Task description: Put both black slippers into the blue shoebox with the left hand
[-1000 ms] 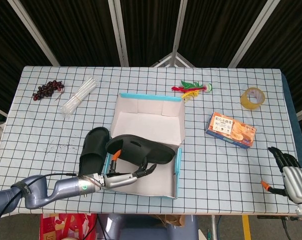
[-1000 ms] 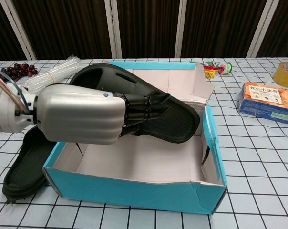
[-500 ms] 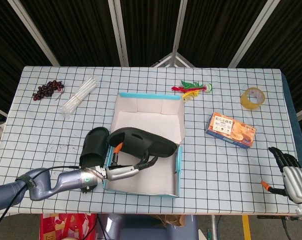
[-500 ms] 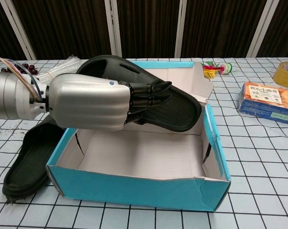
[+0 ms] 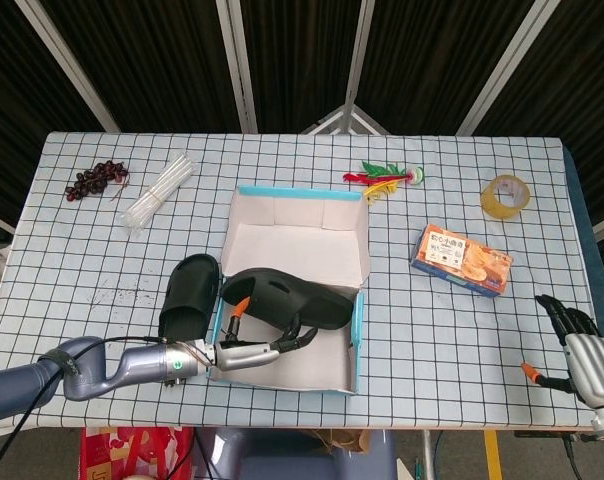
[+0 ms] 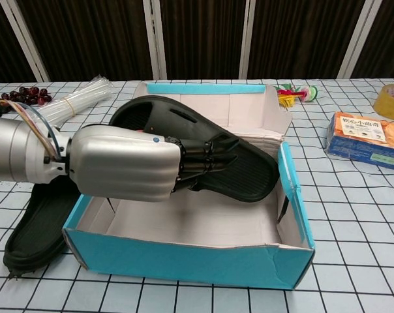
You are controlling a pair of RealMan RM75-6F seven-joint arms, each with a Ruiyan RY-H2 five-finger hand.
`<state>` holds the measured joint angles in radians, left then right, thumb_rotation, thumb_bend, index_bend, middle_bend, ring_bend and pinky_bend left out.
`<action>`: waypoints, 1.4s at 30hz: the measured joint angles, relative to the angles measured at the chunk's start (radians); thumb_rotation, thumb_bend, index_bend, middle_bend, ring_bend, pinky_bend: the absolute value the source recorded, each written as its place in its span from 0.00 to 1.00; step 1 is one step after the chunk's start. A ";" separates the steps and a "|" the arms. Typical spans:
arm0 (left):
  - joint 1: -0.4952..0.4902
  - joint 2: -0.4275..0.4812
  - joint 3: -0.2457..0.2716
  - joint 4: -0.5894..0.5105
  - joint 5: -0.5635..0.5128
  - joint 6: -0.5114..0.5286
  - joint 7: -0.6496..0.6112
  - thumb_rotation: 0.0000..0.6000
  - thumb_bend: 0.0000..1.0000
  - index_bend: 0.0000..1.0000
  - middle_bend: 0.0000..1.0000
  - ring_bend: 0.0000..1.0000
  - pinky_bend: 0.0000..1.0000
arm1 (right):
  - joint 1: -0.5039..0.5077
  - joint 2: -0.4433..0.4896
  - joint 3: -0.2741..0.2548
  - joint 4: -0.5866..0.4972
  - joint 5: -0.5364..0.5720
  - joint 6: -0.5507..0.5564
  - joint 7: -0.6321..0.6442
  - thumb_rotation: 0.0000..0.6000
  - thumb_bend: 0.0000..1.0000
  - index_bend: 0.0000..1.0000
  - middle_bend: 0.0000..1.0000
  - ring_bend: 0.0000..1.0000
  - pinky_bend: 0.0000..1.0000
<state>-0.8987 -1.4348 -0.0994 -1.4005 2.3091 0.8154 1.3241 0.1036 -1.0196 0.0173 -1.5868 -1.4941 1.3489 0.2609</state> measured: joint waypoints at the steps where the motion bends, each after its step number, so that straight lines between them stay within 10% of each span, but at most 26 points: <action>1: 0.000 -0.002 0.001 0.004 -0.002 0.001 -0.001 1.00 0.48 0.53 0.52 0.07 0.08 | 0.000 0.000 0.000 0.000 -0.001 0.000 0.000 1.00 0.22 0.07 0.10 0.15 0.11; 42: -0.030 -0.059 0.056 0.066 -0.174 -0.095 -0.169 1.00 0.48 0.51 0.51 0.07 0.08 | 0.000 0.000 -0.001 0.004 -0.001 -0.001 0.005 1.00 0.22 0.07 0.10 0.15 0.11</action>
<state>-0.9284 -1.4941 -0.0436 -1.3346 2.1349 0.7208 1.1546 0.1040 -1.0196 0.0164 -1.5832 -1.4955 1.3483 0.2659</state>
